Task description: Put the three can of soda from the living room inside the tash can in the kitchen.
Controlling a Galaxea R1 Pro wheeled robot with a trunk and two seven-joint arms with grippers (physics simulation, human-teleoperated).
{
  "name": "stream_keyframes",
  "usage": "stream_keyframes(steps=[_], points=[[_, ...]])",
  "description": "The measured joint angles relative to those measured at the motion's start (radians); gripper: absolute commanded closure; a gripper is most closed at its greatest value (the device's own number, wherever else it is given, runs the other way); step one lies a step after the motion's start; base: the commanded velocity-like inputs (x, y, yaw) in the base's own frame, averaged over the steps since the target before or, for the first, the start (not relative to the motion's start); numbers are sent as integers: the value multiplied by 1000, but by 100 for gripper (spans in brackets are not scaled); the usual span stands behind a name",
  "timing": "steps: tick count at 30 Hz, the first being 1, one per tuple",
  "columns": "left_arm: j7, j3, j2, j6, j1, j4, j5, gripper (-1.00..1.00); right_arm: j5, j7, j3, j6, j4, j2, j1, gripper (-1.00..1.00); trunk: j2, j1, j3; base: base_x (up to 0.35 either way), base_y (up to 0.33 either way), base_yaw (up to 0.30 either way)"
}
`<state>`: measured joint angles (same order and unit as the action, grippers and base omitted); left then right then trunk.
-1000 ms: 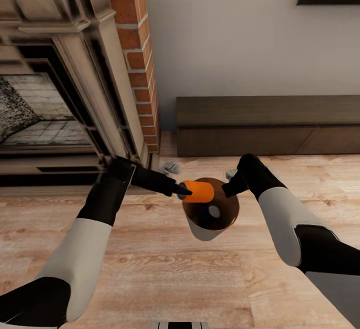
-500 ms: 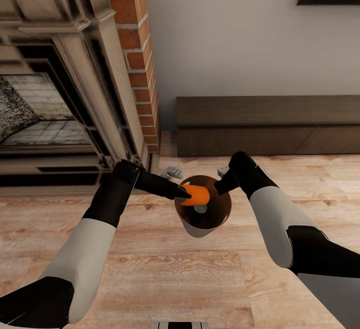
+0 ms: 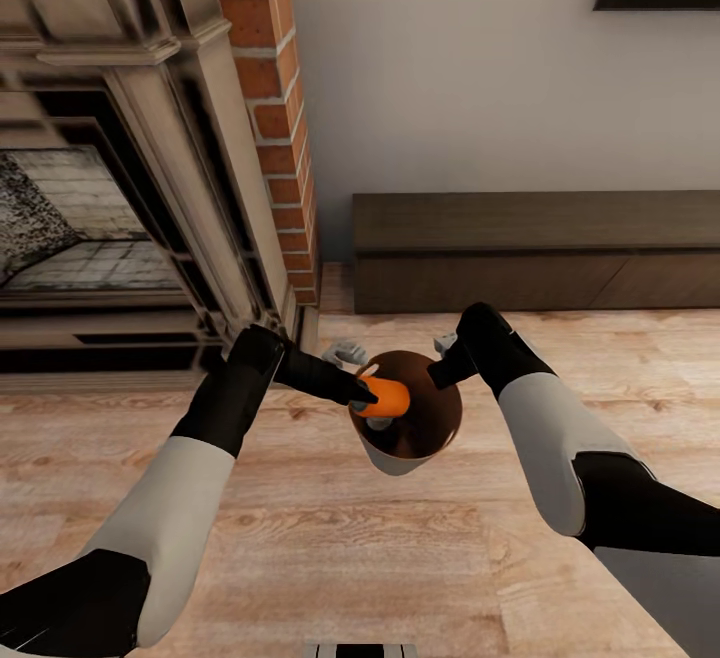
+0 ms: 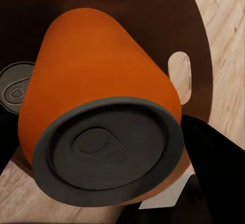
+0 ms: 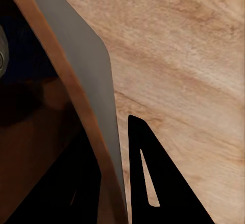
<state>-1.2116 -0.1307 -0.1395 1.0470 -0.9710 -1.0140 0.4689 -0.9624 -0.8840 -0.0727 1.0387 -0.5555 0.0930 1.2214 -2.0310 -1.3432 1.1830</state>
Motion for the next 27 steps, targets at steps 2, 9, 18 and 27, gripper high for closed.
stream_keyframes(steps=[2, 9, 18, 27], points=[[21, -2, -3, 0, 0, 14, -11, 100, -16, 1, 2, -7, 0, 4, 0, 100, 0, 0, 0, 0, 0, 0], [48, -8, -16, 0, -2, 40, -18, 100, -21, 1, 7, -8, 0, 27, 0, 100, 0, 0, 0, 0, 0, 0], [53, -14, -22, 0, -2, 41, -7, 100, -8, 1, 7, -3, 0, 57, -1, 100, 0, 0, 0, 0, 0, 0], [56, -61, -22, 0, -2, 43, -3, 100, -5, 0, 7, -1, 0, 59, -1, 100, 0, 0, 0, 0, 0, 0]])
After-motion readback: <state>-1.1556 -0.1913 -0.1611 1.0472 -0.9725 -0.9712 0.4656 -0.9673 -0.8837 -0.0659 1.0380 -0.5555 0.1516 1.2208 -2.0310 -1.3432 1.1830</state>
